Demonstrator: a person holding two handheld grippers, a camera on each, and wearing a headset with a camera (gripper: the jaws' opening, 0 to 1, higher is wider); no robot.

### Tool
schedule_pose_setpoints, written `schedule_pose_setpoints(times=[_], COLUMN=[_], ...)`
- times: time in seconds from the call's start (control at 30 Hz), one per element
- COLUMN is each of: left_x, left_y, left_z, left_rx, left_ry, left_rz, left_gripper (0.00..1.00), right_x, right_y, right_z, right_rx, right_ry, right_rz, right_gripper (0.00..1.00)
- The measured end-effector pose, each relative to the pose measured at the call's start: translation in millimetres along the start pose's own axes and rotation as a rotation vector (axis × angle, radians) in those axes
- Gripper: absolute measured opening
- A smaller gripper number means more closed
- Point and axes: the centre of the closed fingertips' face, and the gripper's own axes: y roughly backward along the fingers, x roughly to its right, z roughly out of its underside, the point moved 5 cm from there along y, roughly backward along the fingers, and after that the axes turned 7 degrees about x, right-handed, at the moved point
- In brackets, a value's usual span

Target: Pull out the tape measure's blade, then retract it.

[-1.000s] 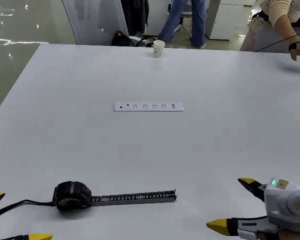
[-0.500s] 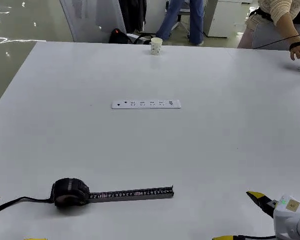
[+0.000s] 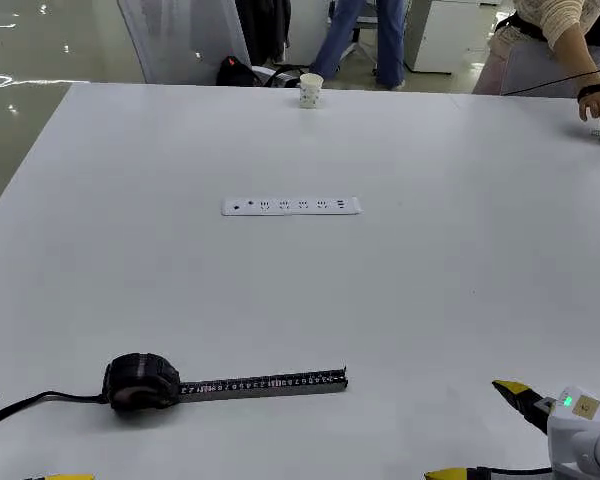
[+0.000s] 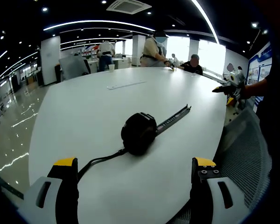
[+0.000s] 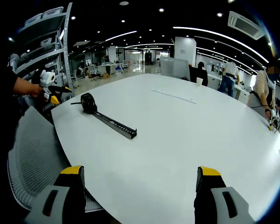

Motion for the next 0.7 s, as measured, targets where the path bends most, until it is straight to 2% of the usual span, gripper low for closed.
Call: schedule_pose_setpoints(times=[0.37,0.43,0.47,0.53,0.57,0.7], left_x=[5.1,6.7,6.0,6.3,7.5,15.9], left_y=[-5.4,-7.8,-9.4,-12.0,-12.9,-18.6], left_z=[-2.8,-3.2,-2.6,-2.9,-1.8,-6.2], left_rx=[-0.004,-0.017,-0.036,-0.044,-0.069,-0.091], left_ry=[-0.002,-0.004,0.005,0.007,-0.008,-0.004], left_rz=[0.002,0.003,-0.001,-0.004,-0.008,0.007], left_gripper=[0.99,0.99,0.99,0.99,0.99,0.99], right_x=[0.6,2.7,3.8,1.4,0.3,2.6], right_y=[0.2,-1.2,-2.5,-4.9,-6.2,-12.9], right_z=[-1.8,-3.8,-4.7,-4.5,-2.8,-8.4], right_rx=[-0.009,-0.012,-0.014,-0.037,-0.075,-0.124], right_ry=[0.016,0.017,0.015,-0.001,-0.001,0.085], right_rz=[-0.001,-0.008,-0.018,-0.065,-0.095,-0.142], right_gripper=[0.99,0.99,0.99,0.99,0.99,0.99])
